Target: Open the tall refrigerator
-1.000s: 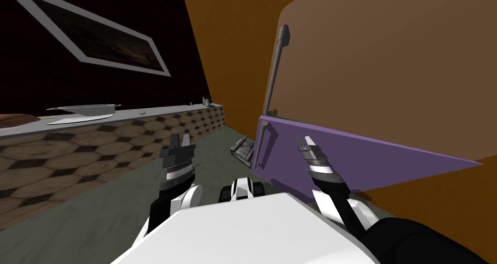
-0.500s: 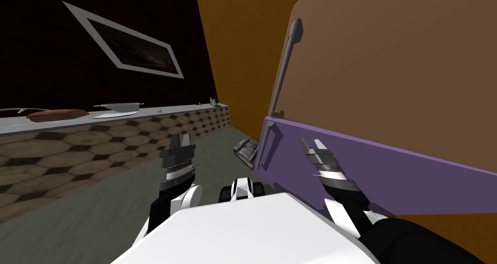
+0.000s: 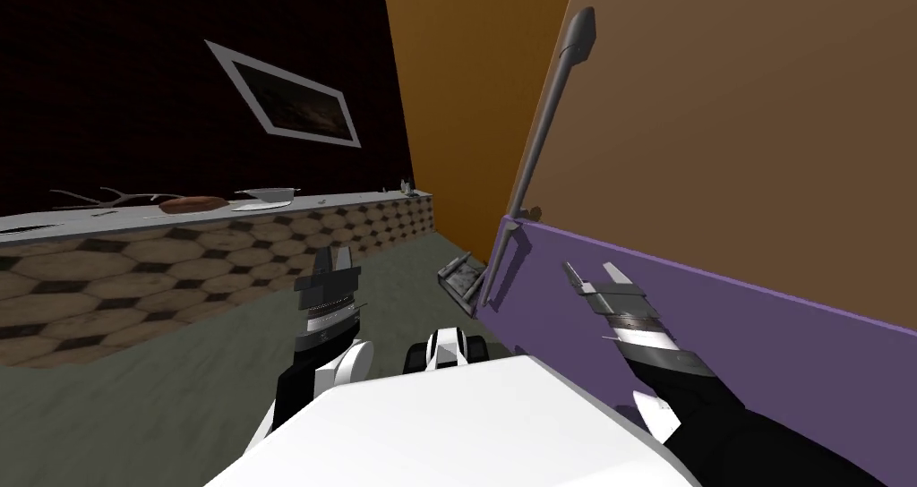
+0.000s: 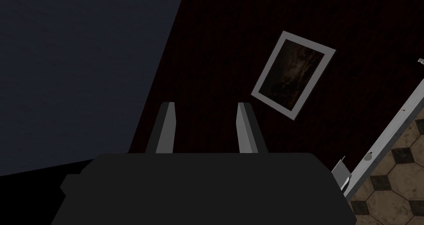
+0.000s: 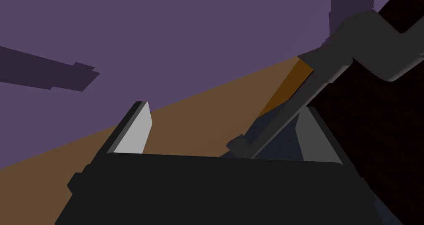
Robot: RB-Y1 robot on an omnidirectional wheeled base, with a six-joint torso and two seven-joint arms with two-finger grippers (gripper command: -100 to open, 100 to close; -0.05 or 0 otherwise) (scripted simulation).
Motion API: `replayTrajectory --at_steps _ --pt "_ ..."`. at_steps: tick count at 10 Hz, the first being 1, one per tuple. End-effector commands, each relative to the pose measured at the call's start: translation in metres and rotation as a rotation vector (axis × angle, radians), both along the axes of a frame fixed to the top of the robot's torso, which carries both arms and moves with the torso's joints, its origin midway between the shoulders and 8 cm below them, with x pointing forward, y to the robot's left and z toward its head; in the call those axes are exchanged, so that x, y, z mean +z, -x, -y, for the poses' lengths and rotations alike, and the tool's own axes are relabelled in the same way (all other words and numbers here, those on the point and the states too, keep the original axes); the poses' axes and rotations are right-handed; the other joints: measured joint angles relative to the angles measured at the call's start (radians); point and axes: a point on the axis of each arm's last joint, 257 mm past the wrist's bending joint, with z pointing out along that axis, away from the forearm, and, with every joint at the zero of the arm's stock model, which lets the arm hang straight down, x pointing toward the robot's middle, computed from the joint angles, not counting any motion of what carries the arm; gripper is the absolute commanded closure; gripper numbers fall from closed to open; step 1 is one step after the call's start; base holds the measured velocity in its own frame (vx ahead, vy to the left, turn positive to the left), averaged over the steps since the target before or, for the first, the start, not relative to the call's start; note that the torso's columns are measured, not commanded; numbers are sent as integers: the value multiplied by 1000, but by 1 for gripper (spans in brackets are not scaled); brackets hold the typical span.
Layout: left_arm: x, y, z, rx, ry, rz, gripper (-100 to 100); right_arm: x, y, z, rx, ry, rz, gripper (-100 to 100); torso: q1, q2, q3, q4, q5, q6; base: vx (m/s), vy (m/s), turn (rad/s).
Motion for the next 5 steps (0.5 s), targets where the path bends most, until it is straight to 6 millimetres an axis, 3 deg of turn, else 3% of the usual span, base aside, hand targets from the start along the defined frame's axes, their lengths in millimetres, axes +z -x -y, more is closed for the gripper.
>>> replayTrajectory --at_steps 1,5 --pt "0 0 0 0 0 0 0 -1 13 17 -83 144 -67 -100 0 0 0 0 0 1 19 -17 254" --pt "0 0 0 0 0 0 0 1 31 36 -183 349 -159 -100 0 -1 0 0 0 1 15 -15 199"
